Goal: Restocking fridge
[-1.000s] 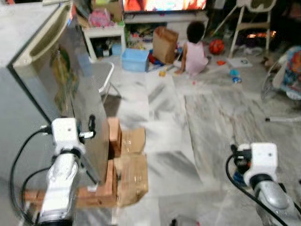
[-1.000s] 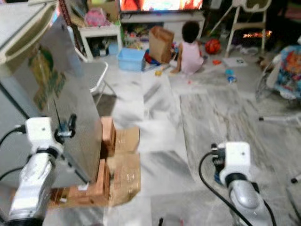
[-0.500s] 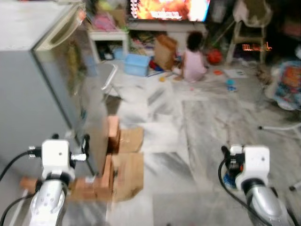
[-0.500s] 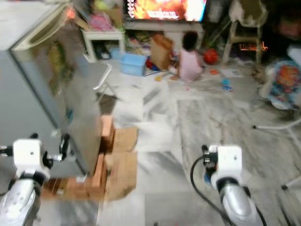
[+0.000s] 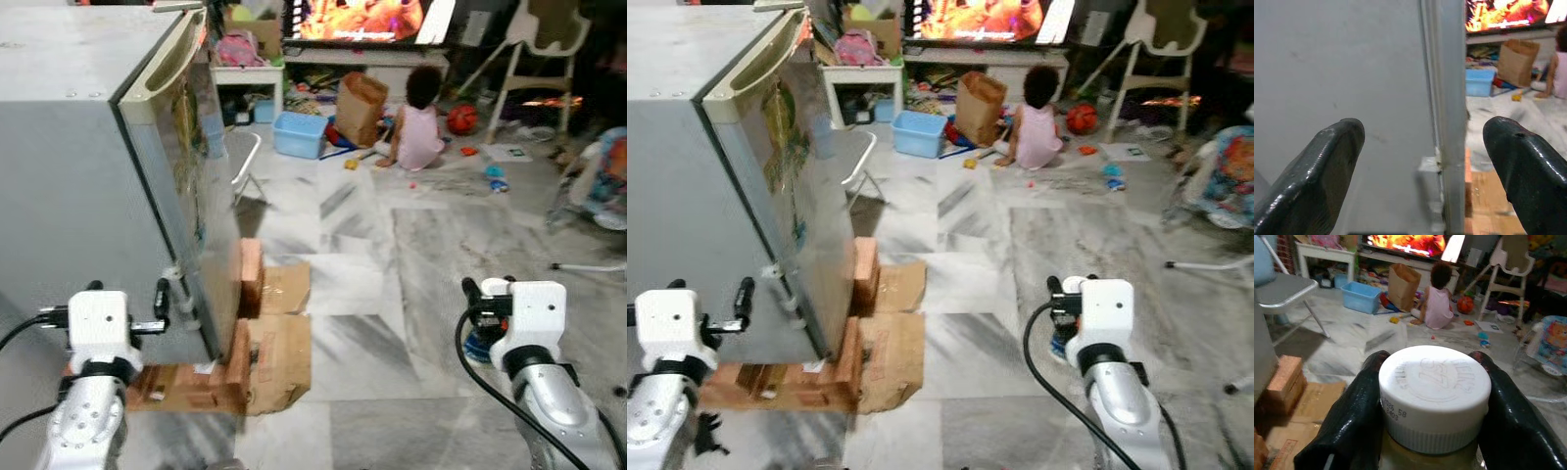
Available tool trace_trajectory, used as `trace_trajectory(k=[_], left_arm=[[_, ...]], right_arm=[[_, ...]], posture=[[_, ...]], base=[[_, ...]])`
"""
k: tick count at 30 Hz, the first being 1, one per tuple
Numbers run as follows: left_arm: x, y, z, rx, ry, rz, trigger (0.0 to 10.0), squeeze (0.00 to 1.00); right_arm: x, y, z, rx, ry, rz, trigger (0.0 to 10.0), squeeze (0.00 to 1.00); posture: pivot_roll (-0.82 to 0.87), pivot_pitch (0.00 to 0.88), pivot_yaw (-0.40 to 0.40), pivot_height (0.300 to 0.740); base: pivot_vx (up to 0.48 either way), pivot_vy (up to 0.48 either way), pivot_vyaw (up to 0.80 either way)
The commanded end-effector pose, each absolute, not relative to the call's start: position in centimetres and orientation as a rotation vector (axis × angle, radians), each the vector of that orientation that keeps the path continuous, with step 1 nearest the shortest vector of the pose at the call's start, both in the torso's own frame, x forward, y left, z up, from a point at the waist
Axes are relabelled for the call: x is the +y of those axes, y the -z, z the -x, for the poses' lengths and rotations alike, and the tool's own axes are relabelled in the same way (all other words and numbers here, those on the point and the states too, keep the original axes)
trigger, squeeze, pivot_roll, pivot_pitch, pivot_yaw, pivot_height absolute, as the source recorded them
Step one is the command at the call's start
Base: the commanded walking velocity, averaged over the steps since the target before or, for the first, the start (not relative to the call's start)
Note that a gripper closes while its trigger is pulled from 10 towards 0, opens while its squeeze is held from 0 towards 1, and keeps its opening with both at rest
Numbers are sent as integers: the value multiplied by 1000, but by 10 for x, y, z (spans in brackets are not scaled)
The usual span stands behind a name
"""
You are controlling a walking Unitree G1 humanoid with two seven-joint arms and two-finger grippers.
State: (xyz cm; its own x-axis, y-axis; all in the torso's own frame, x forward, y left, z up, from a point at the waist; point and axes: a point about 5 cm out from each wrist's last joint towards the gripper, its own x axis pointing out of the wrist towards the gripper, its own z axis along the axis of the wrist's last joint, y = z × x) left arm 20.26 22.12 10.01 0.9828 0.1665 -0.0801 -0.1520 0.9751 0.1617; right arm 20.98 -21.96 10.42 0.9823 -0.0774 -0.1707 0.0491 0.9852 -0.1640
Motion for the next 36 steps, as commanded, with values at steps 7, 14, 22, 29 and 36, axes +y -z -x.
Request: trace_trajectory(k=[7,14,22,29,36], left_arm=[[212,-97,-205,116,-133,-131,10000,0],[201,-97,-210,107,-69,-100,10000,0],[187,-97,-217,93,25,-64,10000,0],[183,-99,-221,85,40,-54,10000,0],[183,-98,-222,84,41,-55,10000,0]], right_arm=[[-216,-109,-211,160,55,170,10000,0],[-215,-106,-215,169,53,171,10000,0],[-213,-104,-217,173,48,165,10000,0],[-213,-105,-218,175,46,162,10000,0],[-212,-104,-218,175,41,166,10000,0]], posture=[[35,0,-34,740],[36,0,-36,740],[32,0,-35,740],[29,0,-37,740],[25,0,-36,740]], base=[[0,187,0],[0,0,0],[0,0,-325],[260,0,-218],[392,0,0]])
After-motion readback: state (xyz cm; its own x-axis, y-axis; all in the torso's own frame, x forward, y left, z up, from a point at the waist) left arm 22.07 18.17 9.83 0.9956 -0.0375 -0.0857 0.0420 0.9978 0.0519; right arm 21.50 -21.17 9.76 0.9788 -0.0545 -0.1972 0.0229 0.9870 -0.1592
